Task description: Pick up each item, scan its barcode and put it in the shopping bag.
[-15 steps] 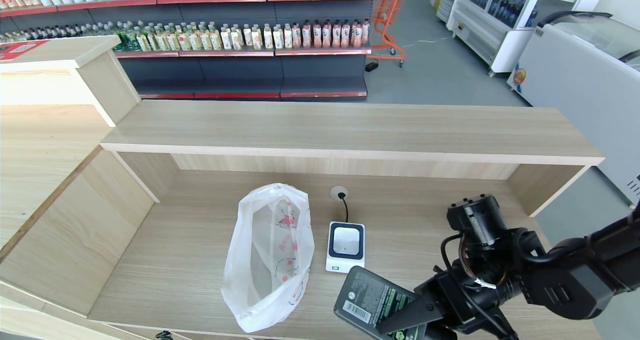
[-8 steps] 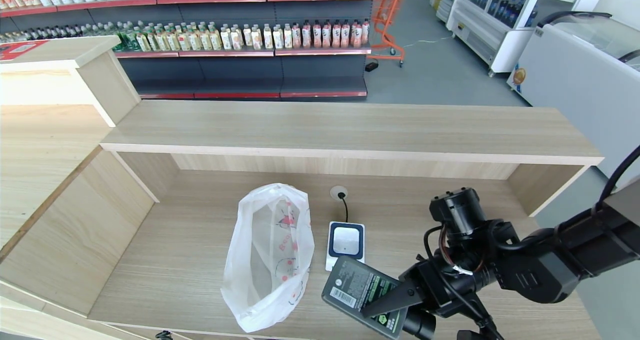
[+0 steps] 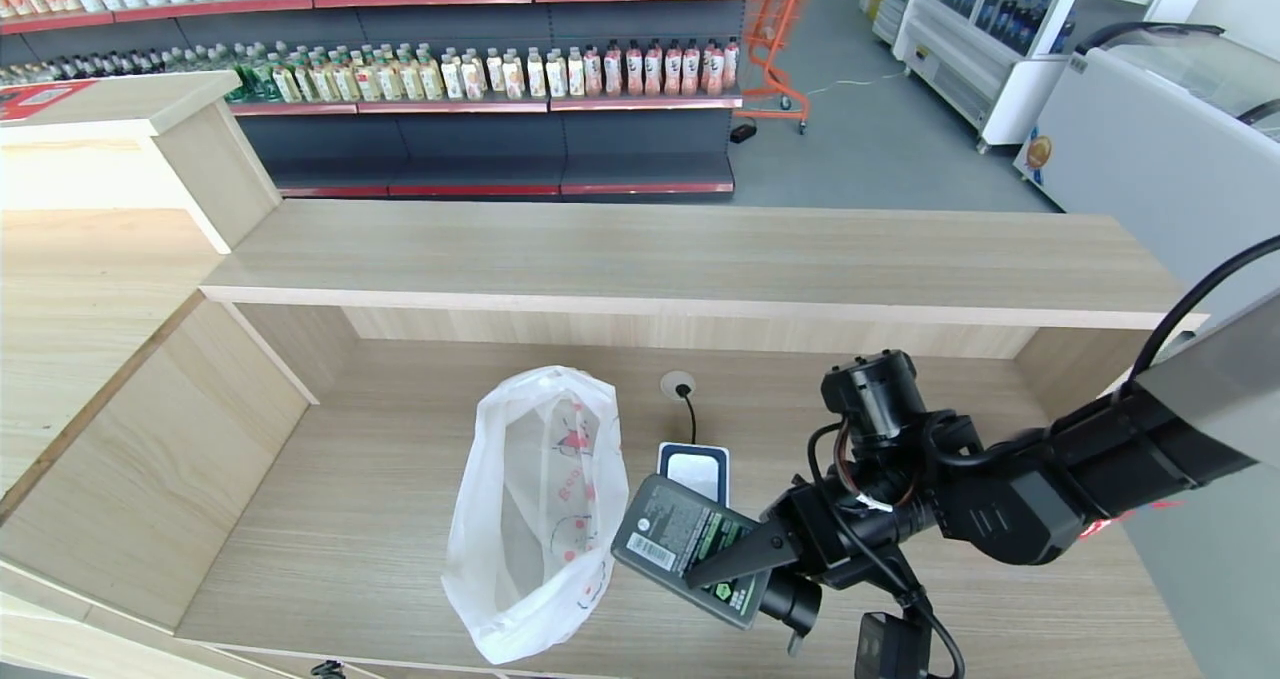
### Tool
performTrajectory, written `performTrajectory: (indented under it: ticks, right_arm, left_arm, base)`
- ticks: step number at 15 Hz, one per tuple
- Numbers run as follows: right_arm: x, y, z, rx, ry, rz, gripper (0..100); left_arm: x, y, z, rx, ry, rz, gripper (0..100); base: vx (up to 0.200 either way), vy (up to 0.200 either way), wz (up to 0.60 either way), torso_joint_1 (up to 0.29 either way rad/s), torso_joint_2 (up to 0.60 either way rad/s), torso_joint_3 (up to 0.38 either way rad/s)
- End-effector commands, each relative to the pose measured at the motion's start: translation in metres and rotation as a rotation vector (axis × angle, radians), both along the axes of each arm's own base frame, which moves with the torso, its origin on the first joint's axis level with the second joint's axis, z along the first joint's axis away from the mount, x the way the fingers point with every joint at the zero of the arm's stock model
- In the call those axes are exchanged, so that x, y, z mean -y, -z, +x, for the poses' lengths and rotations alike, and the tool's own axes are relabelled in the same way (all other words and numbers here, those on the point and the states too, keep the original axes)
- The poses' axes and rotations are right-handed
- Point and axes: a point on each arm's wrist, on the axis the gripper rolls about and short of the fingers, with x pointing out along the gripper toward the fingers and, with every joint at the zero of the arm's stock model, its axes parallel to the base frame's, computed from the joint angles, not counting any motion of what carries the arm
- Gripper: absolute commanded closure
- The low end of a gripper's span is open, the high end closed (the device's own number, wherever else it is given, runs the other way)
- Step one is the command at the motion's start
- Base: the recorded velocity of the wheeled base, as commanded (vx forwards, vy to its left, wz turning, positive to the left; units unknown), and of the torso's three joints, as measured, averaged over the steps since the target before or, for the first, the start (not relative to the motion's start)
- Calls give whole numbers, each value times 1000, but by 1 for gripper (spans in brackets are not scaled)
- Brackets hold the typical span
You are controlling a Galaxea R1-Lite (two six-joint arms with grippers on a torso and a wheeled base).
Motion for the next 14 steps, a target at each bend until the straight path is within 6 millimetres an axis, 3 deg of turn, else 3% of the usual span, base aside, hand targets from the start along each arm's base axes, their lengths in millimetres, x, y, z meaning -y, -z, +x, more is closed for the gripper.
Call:
performTrajectory:
  ticks: [1, 14]
  right_arm:
    - [-2, 3, 2, -3, -2, -2, 100]
    - [-15, -7, 12, 42, -19, 26, 100]
  left_arm:
    - [0, 0, 0, 0, 0, 0, 0]
    - [0, 0, 0, 0, 0, 0, 0]
  base:
    - [0, 0, 0, 0, 0, 0]
    - [0, 0, 0, 0, 0, 0]
